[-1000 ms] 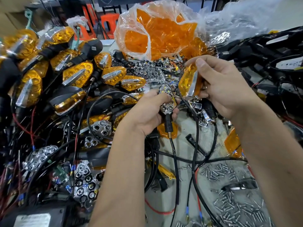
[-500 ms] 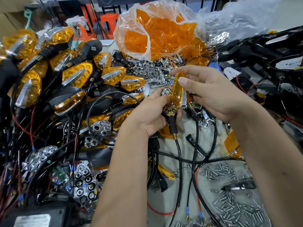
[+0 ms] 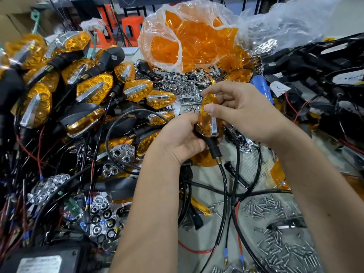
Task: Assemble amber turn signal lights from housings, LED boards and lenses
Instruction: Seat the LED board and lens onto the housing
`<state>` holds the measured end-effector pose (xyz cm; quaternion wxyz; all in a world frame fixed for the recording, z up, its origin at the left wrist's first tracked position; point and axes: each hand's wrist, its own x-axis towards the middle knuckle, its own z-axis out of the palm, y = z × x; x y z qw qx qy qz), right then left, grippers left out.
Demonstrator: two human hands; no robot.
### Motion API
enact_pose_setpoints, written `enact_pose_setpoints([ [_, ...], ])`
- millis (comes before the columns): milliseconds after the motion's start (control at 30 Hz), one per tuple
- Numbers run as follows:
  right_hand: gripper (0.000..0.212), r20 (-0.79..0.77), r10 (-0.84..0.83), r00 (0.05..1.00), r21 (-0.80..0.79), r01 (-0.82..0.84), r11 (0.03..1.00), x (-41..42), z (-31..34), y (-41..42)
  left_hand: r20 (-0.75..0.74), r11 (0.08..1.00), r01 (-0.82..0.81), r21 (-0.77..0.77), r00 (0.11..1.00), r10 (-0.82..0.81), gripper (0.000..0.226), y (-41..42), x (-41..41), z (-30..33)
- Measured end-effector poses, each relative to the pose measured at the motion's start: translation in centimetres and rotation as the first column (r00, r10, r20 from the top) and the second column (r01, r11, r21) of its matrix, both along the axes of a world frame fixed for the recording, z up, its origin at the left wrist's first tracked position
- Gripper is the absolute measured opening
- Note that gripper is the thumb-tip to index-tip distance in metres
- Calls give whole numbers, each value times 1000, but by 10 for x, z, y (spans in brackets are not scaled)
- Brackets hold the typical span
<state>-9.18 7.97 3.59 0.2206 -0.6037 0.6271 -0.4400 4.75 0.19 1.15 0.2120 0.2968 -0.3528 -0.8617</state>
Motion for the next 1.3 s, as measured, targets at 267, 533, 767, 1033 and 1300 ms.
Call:
enact_pose_setpoints([
  [267, 32, -48, 40, 998, -31, -42, 999, -1, 0, 1, 44, 995, -57, 85, 998, 53, 43, 1, 0, 1],
  [533, 35, -18, 62, 998, -78, -63, 995, -4, -9, -3, -3, 997, 9, 77, 1000, -8, 33, 2, -2, -4],
  [767, 34, -14, 45, 999, -128, -46, 991, 1, -9, -5, -87, 996, 28, 90, 996, -20, 32, 0, 2, -4],
  [1033, 54, -31, -3, 1000, -48, 2, 999, 0, -11, -6, -196, 993, 51, 109, 980, -29, 45, 0, 5, -4],
  [1300, 31, 159, 64, 985, 26, -69, 997, -11, -15, -4, -194, 980, 82, -181, 974, -117, 58, 3, 8, -1],
])
